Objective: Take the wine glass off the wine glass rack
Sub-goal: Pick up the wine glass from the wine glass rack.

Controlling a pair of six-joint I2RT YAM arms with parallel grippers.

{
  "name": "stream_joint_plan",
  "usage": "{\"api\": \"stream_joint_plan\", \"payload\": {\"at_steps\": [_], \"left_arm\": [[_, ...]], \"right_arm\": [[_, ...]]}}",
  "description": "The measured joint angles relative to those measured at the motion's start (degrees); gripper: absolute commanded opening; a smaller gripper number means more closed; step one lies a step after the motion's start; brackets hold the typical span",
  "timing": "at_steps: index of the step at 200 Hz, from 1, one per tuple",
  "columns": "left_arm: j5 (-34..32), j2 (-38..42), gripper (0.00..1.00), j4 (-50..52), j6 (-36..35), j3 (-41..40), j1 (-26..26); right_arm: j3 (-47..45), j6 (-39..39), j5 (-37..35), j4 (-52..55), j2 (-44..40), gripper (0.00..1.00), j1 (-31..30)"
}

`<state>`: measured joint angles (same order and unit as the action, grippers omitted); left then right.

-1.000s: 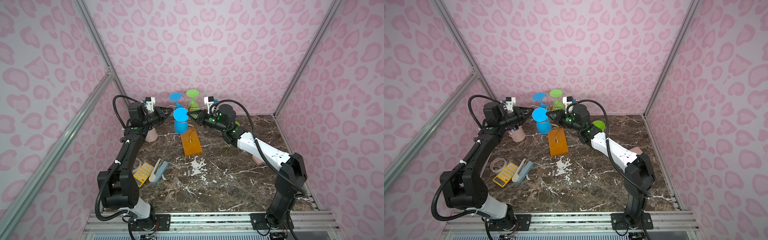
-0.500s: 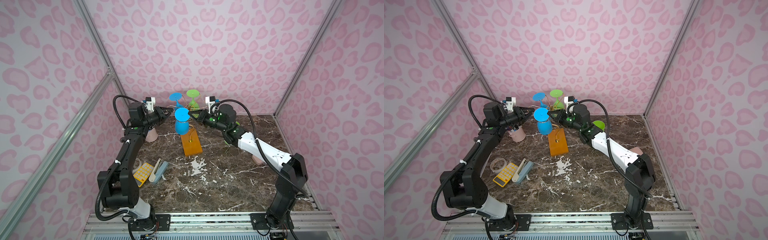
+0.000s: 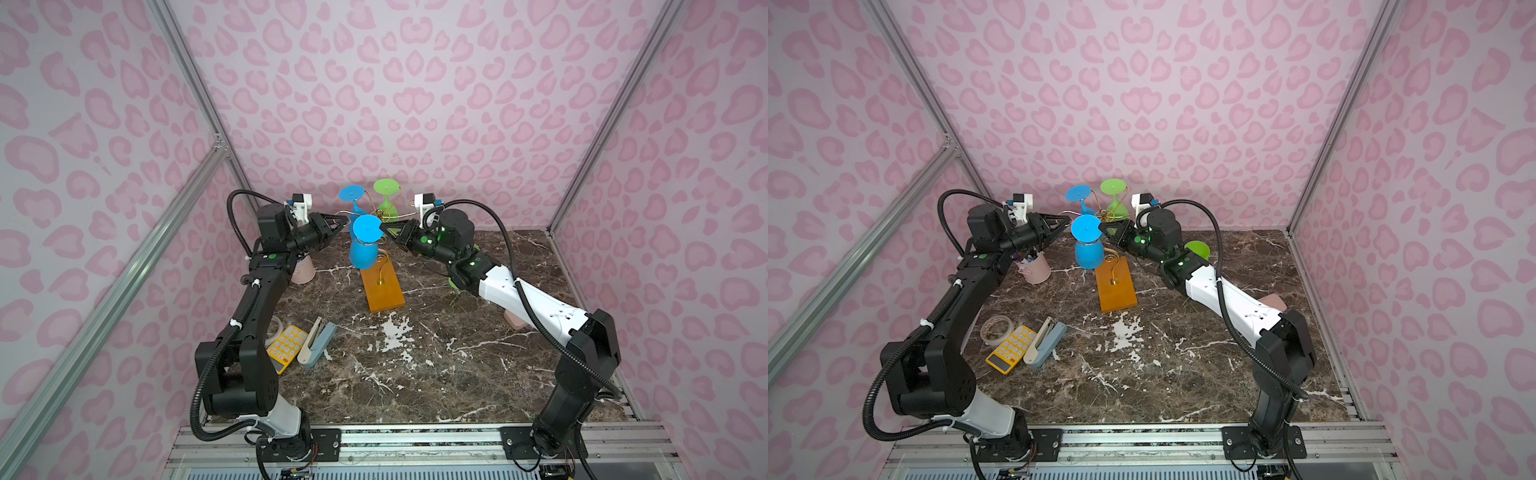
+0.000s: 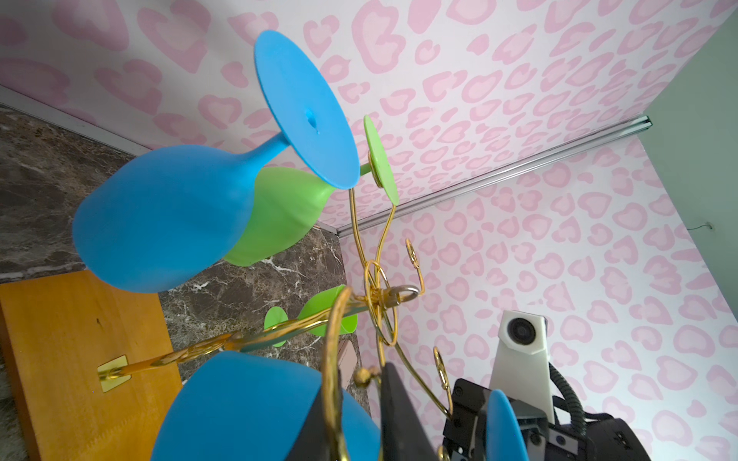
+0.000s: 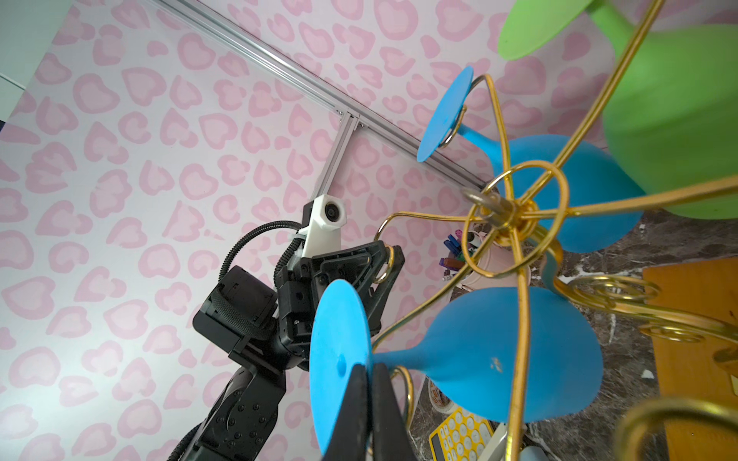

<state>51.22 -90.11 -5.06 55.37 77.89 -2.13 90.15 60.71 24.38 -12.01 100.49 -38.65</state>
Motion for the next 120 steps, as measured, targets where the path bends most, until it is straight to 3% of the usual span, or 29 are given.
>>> {"api": "stream_joint_plan", "payload": {"at_steps": [120], "left_arm": [[0.9, 0.0, 0.18, -0.2, 0.7, 0.0, 0.0]], "right_arm": [[-0.5, -1.3, -2.3, 1.7, -1.1, 0.00, -0.4]]}}
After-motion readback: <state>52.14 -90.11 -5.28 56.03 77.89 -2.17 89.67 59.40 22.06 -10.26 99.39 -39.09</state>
